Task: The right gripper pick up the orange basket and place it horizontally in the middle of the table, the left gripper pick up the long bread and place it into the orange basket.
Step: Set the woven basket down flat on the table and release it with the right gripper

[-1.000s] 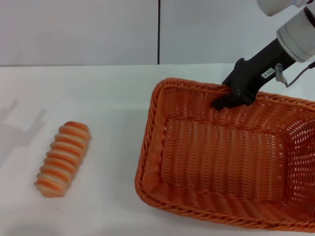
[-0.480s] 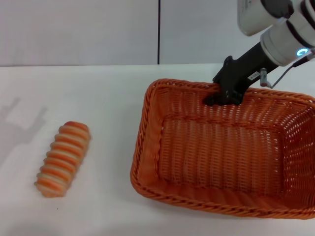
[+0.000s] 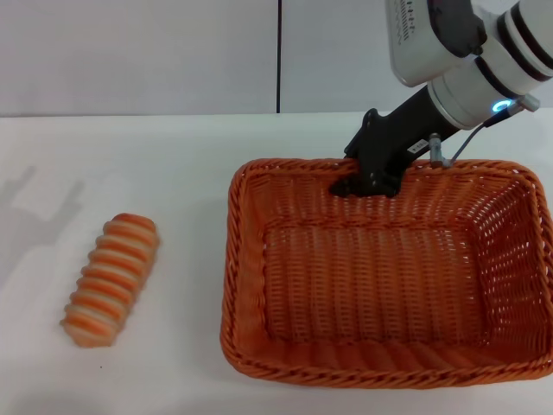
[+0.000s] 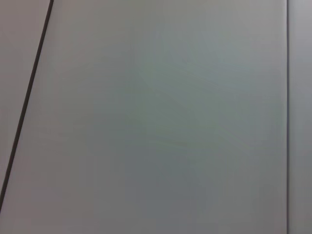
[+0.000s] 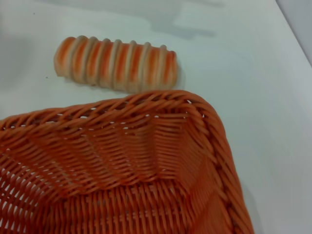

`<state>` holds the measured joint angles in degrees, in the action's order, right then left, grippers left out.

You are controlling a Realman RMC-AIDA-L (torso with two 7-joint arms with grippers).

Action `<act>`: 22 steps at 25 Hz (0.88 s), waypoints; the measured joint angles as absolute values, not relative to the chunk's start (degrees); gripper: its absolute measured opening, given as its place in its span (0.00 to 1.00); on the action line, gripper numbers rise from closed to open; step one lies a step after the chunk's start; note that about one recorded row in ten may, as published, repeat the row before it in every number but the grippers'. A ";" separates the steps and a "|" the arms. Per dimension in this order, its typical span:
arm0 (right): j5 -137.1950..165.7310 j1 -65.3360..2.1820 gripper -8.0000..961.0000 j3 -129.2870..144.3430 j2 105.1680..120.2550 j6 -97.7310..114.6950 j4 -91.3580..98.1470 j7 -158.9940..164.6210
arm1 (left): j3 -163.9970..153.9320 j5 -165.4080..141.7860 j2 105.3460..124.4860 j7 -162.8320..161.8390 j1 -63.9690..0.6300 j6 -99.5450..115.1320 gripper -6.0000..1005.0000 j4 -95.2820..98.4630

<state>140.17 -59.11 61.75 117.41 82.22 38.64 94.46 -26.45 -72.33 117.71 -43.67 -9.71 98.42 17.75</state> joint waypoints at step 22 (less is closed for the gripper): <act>136.70 -57.61 0.40 64.96 119.18 78.13 40.20 94.56 | -26.45 -72.24 117.68 -43.77 -10.74 96.74 0.80 17.75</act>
